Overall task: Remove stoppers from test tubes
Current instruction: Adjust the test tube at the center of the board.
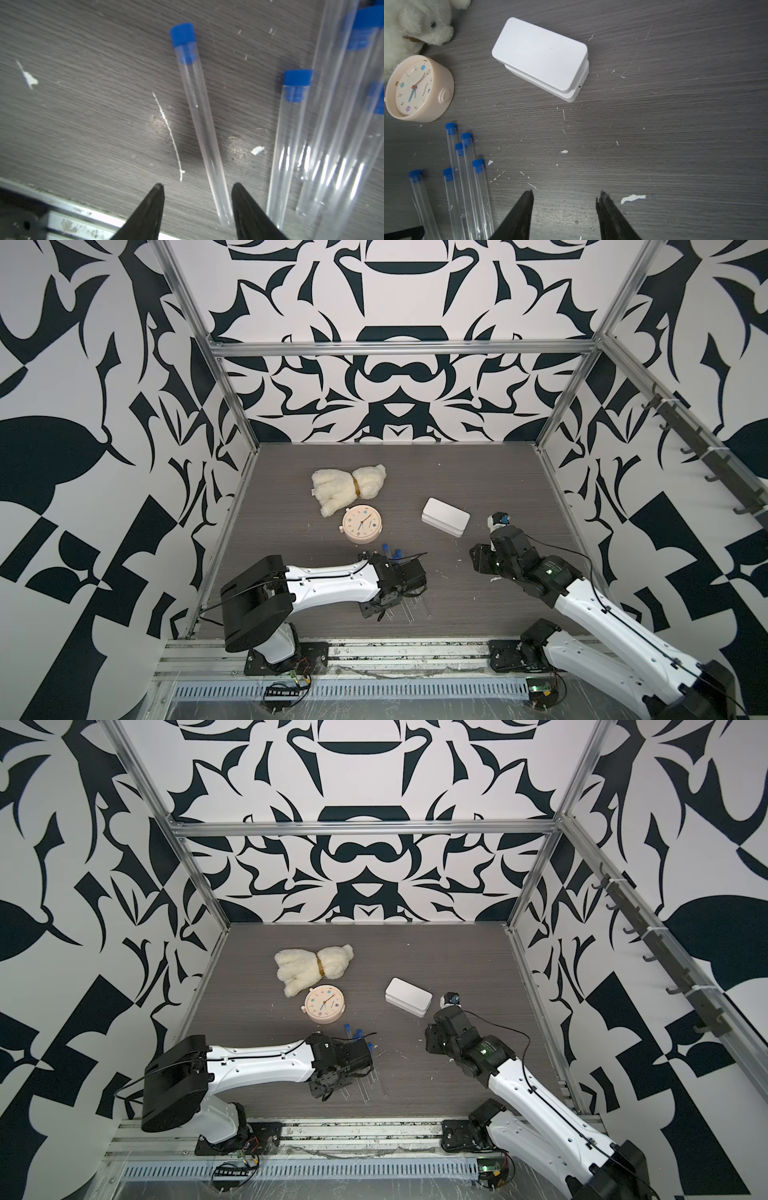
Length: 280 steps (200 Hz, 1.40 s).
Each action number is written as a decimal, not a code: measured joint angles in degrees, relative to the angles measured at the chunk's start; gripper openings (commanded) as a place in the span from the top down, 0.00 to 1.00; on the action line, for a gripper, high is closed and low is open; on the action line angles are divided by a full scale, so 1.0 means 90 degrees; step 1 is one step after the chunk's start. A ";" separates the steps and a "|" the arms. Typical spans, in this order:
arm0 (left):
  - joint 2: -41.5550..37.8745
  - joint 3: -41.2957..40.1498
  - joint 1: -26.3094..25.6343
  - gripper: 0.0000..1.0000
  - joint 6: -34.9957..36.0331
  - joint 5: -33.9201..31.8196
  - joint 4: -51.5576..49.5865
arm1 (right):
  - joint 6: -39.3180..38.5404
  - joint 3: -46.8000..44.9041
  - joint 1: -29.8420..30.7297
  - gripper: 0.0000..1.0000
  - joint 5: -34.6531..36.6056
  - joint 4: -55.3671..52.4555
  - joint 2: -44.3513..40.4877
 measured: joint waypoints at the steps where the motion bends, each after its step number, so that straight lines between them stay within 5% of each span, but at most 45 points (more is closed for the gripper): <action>1: 0.0002 0.0000 0.0000 0.45 0.0002 0.0002 0.0007 | 0.0000 0.0000 0.0005 0.48 0.0000 0.0000 0.0005; 123: 0.0391 -0.0206 0.0061 0.57 0.0335 0.0255 0.0284 | 0.0039 0.0000 0.0168 0.49 0.0066 0.0053 0.0080; 190: 0.0393 -0.0265 0.0172 0.72 0.0529 0.0296 0.0498 | 0.0039 0.0000 0.0182 0.49 0.0066 0.0136 0.0119; 280: -0.0085 -0.0772 0.0430 0.81 0.1802 0.0488 0.0799 | 0.0073 -0.0007 0.0231 0.50 0.0066 0.0185 0.0119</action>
